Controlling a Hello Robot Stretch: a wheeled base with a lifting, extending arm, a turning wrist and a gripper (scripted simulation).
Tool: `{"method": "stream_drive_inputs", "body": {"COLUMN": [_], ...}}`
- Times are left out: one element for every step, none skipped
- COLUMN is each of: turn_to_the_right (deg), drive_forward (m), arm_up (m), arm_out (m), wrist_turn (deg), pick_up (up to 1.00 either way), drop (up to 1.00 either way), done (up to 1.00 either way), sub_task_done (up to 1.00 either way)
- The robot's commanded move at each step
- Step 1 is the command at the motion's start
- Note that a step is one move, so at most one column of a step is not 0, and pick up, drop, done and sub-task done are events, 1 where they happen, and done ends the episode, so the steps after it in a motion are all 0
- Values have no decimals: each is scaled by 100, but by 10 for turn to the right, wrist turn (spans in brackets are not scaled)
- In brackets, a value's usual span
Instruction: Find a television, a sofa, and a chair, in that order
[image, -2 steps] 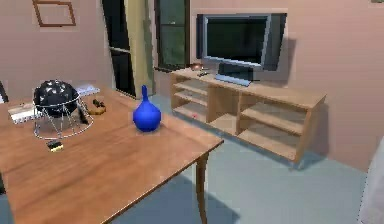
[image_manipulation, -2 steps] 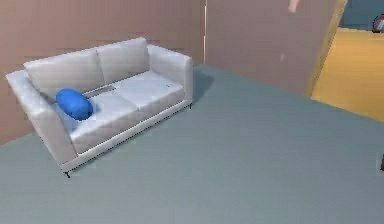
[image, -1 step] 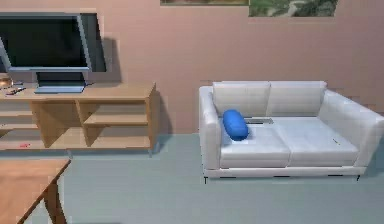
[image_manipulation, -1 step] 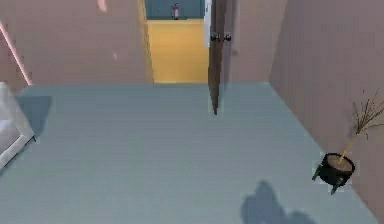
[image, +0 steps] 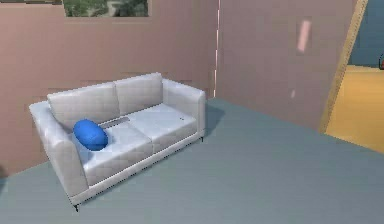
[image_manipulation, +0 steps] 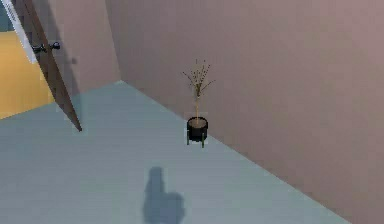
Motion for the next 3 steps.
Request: {"method": "stream_drive_inputs", "body": {"turn_to_the_right": [0, -420, 0], "drive_forward": [20, 0, 75], "arm_up": [0, 0, 0], "arm_out": [0, 0, 0], "wrist_turn": [0, 0, 0], "pick_up": [0, 0, 0], "drop": [0, 0, 0], "done": [0, 0, 0], "sub_task_done": [0, 0, 0]}}
